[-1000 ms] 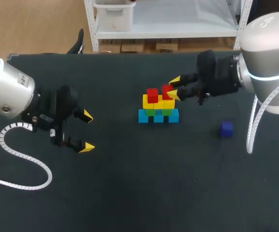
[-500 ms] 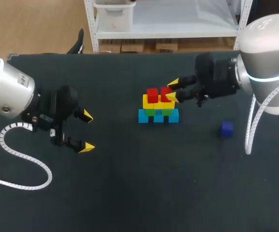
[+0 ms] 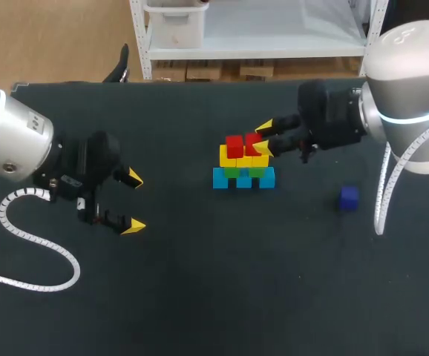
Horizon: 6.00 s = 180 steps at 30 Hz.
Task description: Place the blue cubes, place green cubes on the blue cubes, place the yellow cubes on the green cubes, then place the red cubes on the yellow cubes, and place purple cube on the red cubes.
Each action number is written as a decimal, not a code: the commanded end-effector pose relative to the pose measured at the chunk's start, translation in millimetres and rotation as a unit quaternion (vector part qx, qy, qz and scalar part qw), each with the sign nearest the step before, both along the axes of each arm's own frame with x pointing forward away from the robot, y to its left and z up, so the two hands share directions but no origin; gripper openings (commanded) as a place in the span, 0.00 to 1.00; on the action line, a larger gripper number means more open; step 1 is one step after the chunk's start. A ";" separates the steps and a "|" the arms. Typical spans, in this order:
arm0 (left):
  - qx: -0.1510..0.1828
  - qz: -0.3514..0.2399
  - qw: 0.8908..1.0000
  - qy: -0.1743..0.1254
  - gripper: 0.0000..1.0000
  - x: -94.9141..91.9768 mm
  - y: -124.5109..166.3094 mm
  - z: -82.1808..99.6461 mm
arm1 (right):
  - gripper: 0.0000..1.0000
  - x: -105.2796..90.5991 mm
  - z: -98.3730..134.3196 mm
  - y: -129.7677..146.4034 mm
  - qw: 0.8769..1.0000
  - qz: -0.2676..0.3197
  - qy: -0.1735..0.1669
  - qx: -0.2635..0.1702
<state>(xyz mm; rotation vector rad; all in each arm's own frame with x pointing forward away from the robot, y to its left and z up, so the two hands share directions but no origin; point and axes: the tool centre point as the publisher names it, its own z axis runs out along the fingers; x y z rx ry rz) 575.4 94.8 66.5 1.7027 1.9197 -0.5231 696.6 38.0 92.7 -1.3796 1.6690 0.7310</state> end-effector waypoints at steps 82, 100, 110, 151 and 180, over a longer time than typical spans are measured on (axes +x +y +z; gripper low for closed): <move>-0.003 -0.001 1.000 -0.002 1.00 -1.0 1.5 -0.8 | 1.00 14.0 21.6 -40.9 1.000 -0.018 0.023 0.009; -0.003 -0.001 1.000 -0.002 1.00 -1.0 1.5 -0.8 | 1.00 -28.1 -4.7 -170.7 0.994 -0.101 0.030 -0.021; -0.003 -0.001 1.000 -0.002 1.00 -1.0 1.5 -0.8 | 1.00 -47.5 -42.8 -193.5 0.994 -0.105 0.028 -0.017; -0.003 -0.001 1.000 -0.002 1.00 -1.0 1.5 -0.8 | 0.81 -45.7 -104.3 -177.2 1.000 -0.016 -0.002 -0.024; -0.003 -0.001 1.000 -0.002 1.00 -1.0 1.5 -0.8 | 0.00 -17.4 -33.4 -138.4 0.999 -0.017 -0.016 -0.024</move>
